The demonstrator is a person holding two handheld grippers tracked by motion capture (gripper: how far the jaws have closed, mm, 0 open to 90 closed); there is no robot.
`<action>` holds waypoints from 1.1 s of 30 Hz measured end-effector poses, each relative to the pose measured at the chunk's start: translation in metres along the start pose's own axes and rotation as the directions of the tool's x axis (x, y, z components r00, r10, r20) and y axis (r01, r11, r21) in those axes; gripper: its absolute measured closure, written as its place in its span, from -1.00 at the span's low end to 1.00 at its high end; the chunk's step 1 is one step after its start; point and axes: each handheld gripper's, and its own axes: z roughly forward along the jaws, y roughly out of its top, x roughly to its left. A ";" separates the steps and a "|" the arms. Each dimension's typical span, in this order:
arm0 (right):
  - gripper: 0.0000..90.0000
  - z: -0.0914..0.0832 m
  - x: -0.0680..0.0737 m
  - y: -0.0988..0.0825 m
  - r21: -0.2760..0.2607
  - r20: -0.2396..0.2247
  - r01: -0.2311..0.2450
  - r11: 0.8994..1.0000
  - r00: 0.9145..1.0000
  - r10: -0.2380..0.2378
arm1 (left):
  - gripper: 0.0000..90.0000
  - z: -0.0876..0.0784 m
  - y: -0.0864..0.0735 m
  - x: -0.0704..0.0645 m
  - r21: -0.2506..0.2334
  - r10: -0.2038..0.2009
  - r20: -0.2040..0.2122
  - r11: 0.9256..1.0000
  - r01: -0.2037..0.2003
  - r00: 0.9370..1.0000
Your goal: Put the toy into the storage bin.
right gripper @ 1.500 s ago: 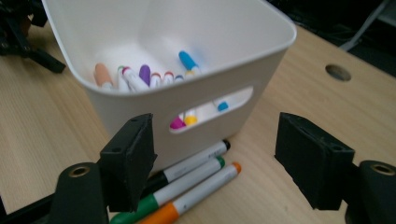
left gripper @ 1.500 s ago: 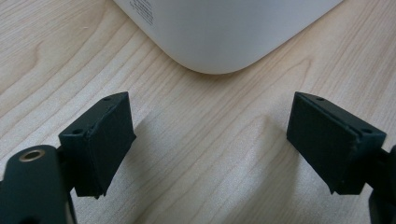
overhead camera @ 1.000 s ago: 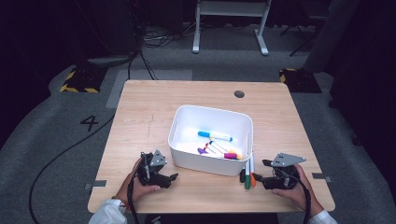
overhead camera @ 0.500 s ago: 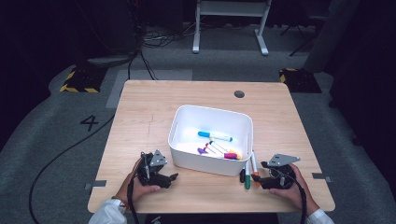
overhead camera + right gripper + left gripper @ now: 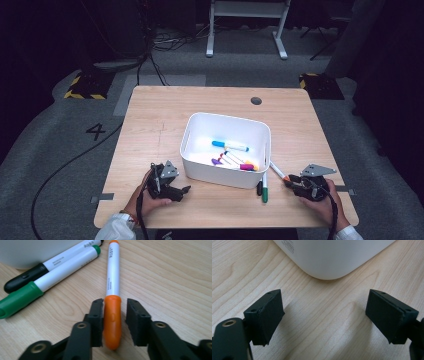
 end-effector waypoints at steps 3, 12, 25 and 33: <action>0.67 0.000 -0.002 0.000 -0.004 0.014 0.026 1.000 1.000 -0.026 | -0.67 0.000 0.000 0.000 0.000 0.000 0.000 1.000 0.000 1.000; 0.67 -0.003 -0.012 0.002 -0.027 -0.003 0.018 0.999 1.000 -0.018 | -0.67 0.000 0.000 0.000 0.000 0.000 0.000 1.000 0.000 1.000; 0.67 -0.043 -0.024 0.026 -0.149 0.006 0.033 0.988 0.999 -0.033 | -0.67 0.000 0.000 0.000 0.000 0.000 0.000 1.000 0.000 1.000; 0.67 -0.065 -0.022 0.063 -0.228 -0.006 0.083 0.970 0.996 -0.087 | -0.67 0.000 0.000 0.000 0.001 -0.002 0.003 1.000 0.002 1.000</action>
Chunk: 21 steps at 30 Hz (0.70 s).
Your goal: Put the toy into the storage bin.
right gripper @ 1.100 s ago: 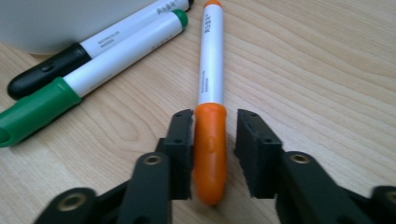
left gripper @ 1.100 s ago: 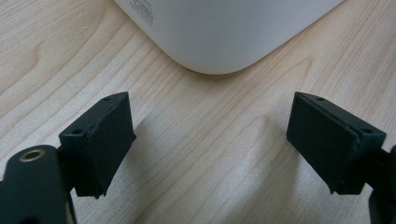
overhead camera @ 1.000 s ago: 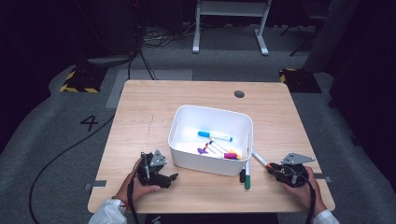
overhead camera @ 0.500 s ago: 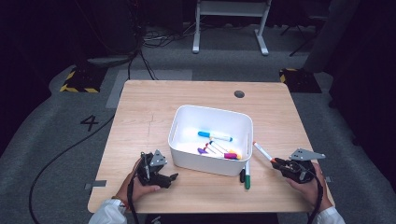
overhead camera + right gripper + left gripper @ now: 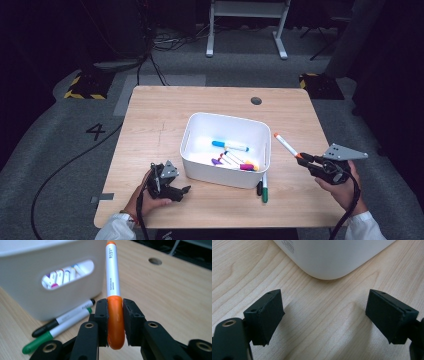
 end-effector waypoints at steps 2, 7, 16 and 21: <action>0.67 -0.002 0.002 0.013 -0.019 -0.006 0.019 1.000 1.000 -0.019 | -0.67 0.000 0.000 0.000 0.001 -0.001 0.000 1.000 0.001 1.000; 0.67 0.002 0.011 0.044 -0.048 -0.041 0.074 0.996 0.996 -0.076 | -0.67 0.000 0.000 0.000 0.000 0.002 -0.002 1.000 -0.002 1.000; 0.67 0.024 0.030 0.083 -0.051 -0.117 0.145 0.988 0.982 -0.150 | -0.67 0.000 0.000 0.000 0.000 0.003 -0.004 1.000 -0.003 1.000; 0.67 0.045 0.042 0.093 -0.018 -0.156 0.165 0.986 0.974 -0.166 | -0.67 0.000 0.000 0.000 0.000 0.001 -0.002 1.000 -0.001 1.000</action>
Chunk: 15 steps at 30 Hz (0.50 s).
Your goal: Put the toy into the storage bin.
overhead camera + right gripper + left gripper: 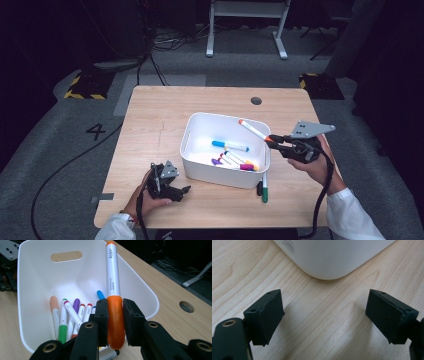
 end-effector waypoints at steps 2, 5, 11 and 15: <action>0.67 0.009 0.002 0.003 0.014 -0.019 0.008 1.000 1.000 -0.008 | -0.67 0.000 0.000 0.000 0.000 0.000 0.000 1.000 0.000 1.000; 0.67 0.021 0.006 0.008 0.035 -0.044 0.017 0.999 0.999 -0.016 | -0.67 0.000 0.000 0.000 0.000 0.000 0.000 1.000 0.000 1.000; 0.67 0.043 0.015 0.017 0.086 -0.082 0.064 0.994 0.995 -0.057 | -0.67 0.000 0.000 0.000 0.000 0.001 -0.001 1.000 -0.001 1.000; 0.67 0.055 0.021 0.020 0.119 -0.107 0.082 0.989 0.992 -0.070 | -0.67 0.000 0.000 0.000 0.000 0.000 0.000 1.000 0.000 1.000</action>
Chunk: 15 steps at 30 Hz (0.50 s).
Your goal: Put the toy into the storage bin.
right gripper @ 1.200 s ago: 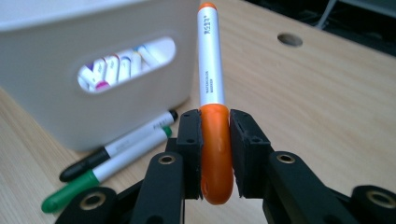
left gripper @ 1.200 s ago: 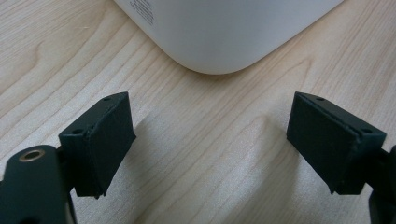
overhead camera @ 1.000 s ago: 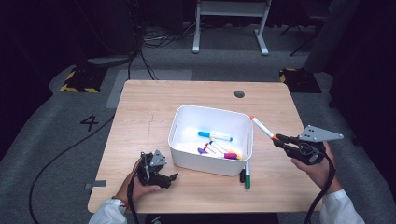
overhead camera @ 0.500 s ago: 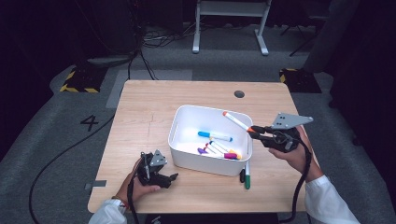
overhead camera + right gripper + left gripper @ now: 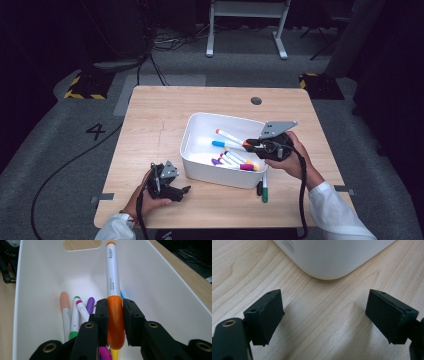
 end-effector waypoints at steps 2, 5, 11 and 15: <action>0.67 0.005 0.002 0.001 0.016 -0.012 0.010 1.000 1.000 -0.010 | -0.67 0.000 0.000 0.000 0.000 0.001 0.000 1.000 -0.001 1.000; 0.67 0.010 0.006 0.002 0.046 -0.036 0.028 0.999 0.999 -0.027 | -0.67 0.000 0.000 0.000 0.000 0.001 0.000 1.000 -0.001 1.000; 0.67 0.019 0.011 0.004 0.126 -0.120 0.082 0.989 0.990 -0.067 | -0.67 0.000 0.000 0.000 0.000 0.001 0.000 1.000 -0.001 1.000; 0.67 0.024 0.015 0.004 0.153 -0.164 0.107 0.982 0.983 -0.082 | -0.67 0.000 0.000 0.000 0.000 0.002 -0.002 1.000 -0.002 1.000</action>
